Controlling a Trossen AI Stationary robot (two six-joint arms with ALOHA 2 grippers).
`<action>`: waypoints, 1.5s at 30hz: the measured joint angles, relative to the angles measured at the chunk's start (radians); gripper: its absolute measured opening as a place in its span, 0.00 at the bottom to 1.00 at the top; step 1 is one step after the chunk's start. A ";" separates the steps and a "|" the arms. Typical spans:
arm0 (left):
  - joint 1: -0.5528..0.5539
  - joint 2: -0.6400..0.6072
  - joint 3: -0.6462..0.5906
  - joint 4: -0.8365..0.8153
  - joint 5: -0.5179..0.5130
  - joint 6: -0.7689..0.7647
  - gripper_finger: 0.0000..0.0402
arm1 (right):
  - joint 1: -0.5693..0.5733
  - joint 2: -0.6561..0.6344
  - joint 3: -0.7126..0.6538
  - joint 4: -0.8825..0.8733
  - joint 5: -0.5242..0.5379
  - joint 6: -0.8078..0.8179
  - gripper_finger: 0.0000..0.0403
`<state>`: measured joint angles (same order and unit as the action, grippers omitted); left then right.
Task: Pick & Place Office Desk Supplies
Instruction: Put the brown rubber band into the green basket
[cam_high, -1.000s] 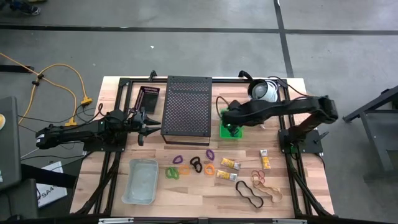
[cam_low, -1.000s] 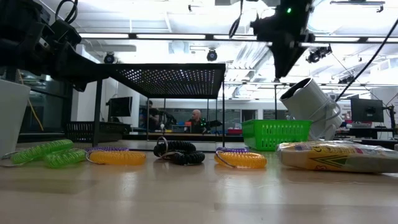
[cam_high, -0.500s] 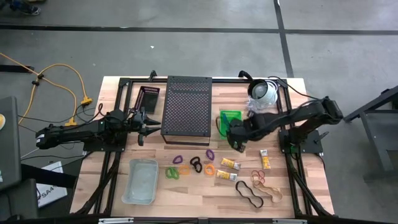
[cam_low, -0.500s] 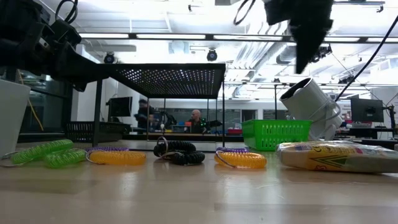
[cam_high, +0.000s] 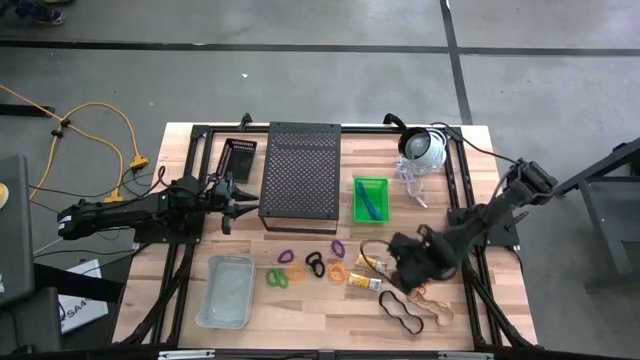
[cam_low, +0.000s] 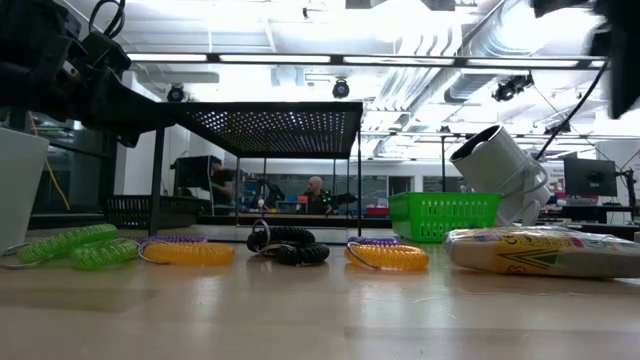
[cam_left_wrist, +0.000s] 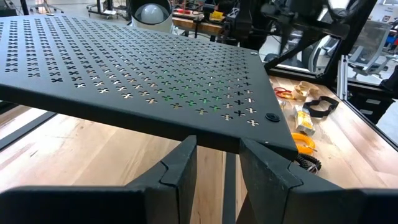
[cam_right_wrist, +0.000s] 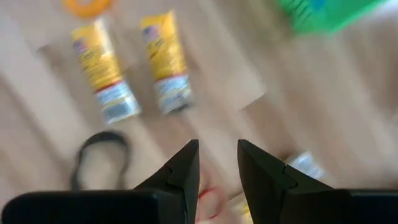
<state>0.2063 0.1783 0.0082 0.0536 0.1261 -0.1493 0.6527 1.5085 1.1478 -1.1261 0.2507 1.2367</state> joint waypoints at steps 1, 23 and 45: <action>0.000 0.000 0.000 0.000 0.000 0.000 0.29 | 0.033 0.000 -0.011 0.010 -0.004 0.048 0.24; 0.000 0.000 0.000 0.000 0.000 0.000 0.29 | 0.416 0.086 -0.136 0.186 -0.184 0.515 0.24; 0.000 0.000 0.000 0.000 0.000 0.000 0.29 | 0.443 0.239 -0.136 0.210 -0.227 0.513 0.24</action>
<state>0.2062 0.1784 0.0082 0.0540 0.1261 -0.1493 1.0958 1.7471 1.0119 -0.9158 0.0238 1.7496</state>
